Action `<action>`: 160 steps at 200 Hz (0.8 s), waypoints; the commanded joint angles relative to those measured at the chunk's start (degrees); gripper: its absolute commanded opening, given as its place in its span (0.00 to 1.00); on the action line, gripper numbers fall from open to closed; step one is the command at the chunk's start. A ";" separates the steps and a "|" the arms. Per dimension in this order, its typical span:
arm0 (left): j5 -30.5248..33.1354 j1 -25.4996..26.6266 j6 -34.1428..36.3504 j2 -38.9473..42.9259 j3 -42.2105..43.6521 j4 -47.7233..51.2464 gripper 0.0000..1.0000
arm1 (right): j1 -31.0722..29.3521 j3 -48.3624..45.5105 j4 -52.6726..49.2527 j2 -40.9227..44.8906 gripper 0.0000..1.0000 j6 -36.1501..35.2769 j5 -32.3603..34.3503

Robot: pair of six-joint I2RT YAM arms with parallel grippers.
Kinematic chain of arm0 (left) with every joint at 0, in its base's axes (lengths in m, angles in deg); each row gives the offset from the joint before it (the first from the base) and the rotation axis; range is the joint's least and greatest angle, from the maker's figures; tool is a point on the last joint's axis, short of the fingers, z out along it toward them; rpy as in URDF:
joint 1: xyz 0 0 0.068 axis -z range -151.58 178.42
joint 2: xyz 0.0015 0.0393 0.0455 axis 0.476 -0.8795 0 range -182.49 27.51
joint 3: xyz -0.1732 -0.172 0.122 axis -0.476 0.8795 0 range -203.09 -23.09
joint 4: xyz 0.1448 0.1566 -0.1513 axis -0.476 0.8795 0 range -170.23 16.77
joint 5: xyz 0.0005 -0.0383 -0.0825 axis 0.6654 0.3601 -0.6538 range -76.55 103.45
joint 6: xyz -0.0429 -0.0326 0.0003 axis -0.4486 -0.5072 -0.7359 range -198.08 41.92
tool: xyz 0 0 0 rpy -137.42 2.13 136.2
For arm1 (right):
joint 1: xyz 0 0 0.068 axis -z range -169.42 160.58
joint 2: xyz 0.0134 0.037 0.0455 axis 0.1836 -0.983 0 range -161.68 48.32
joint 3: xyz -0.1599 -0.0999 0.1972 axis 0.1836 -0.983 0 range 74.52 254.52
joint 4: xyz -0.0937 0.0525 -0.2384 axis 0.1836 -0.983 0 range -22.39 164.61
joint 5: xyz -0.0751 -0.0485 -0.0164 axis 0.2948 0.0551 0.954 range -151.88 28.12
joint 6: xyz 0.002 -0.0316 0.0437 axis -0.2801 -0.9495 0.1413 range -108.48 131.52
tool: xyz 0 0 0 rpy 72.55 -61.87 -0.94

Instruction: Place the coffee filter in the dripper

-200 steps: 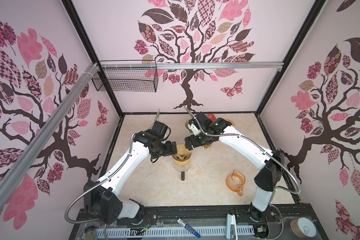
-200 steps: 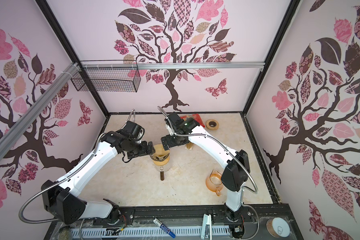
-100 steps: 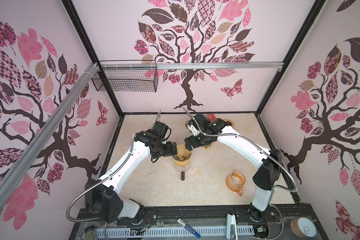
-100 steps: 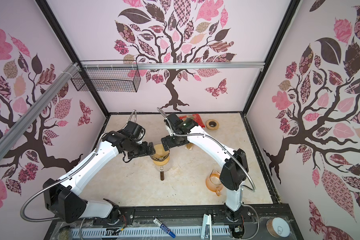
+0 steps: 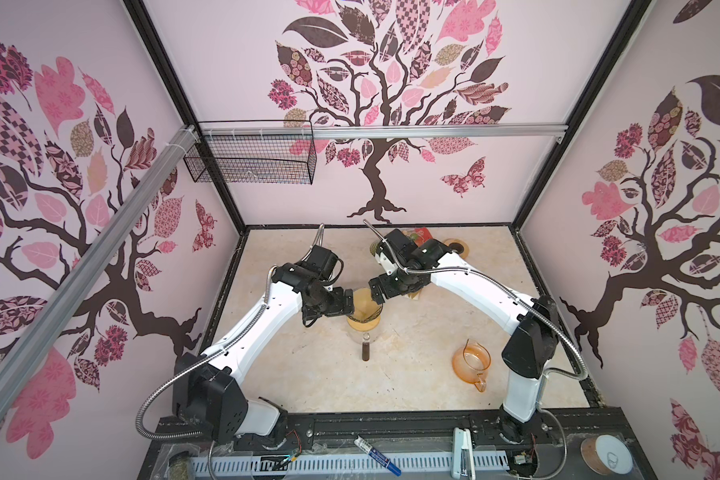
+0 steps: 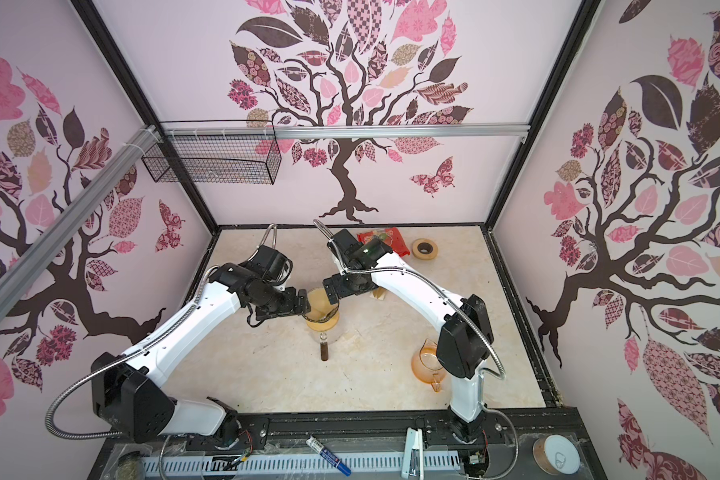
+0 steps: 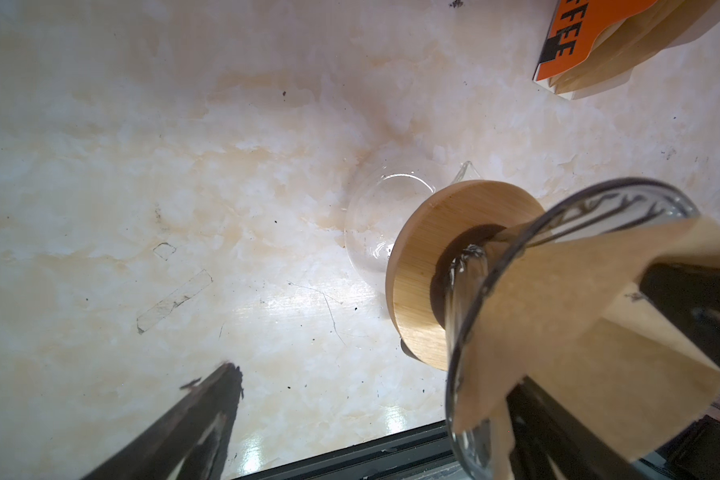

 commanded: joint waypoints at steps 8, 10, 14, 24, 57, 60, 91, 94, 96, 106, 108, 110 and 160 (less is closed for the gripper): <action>1.21 0.17 1.16 -0.74 1.79 0.22 0.97 | -0.15 -0.08 0.02 -1.74 1.00 -0.22 0.59; 1.21 0.14 1.17 -0.78 1.75 0.23 0.97 | -0.10 -0.13 0.06 -1.81 1.00 -0.22 0.62; 1.17 0.17 1.25 -0.84 1.76 0.15 0.97 | -0.12 -0.12 0.03 -1.79 1.00 -0.26 0.63; 1.16 0.19 1.41 -0.97 1.72 0.16 0.97 | -0.13 -0.23 0.02 -1.88 1.00 -0.14 0.50; 1.08 0.17 1.76 -1.63 1.78 -0.20 0.97 | -0.09 -0.37 0.10 -2.14 1.00 0.03 0.28; 1.14 0.18 1.78 -1.69 1.77 -0.25 0.97 | -0.14 -0.33 0.08 -2.11 1.00 0.12 0.28; 1.45 0.19 2.06 -2.28 1.66 -0.29 0.97 | -0.09 -0.32 0.02 -2.51 1.00 0.38 0.10; 1.56 0.17 2.09 -2.29 1.73 -0.35 0.97 | -0.08 -0.36 -0.06 -2.53 1.00 0.47 0.11; 1.57 0.19 2.08 -2.35 1.73 -0.31 0.97 | -0.11 -0.24 -0.07 -2.53 1.00 0.46 0.09; 1.55 0.11 2.17 -2.39 1.83 -0.29 0.97 | -0.11 0.00 -0.39 -2.53 1.00 0.57 -0.09; 1.56 0.15 2.14 -2.45 1.82 -0.29 0.97 | -0.14 0.18 -0.50 -2.53 1.00 0.57 -0.07; 1.55 0.14 2.14 -2.39 1.89 -0.29 0.97 | -0.21 0.33 -0.64 -2.49 1.00 0.57 -0.07; 1.49 0.19 2.31 -2.07 1.78 -0.54 0.97 | -2.28 4.61 -3.84 -0.66 1.00 0.43 1.56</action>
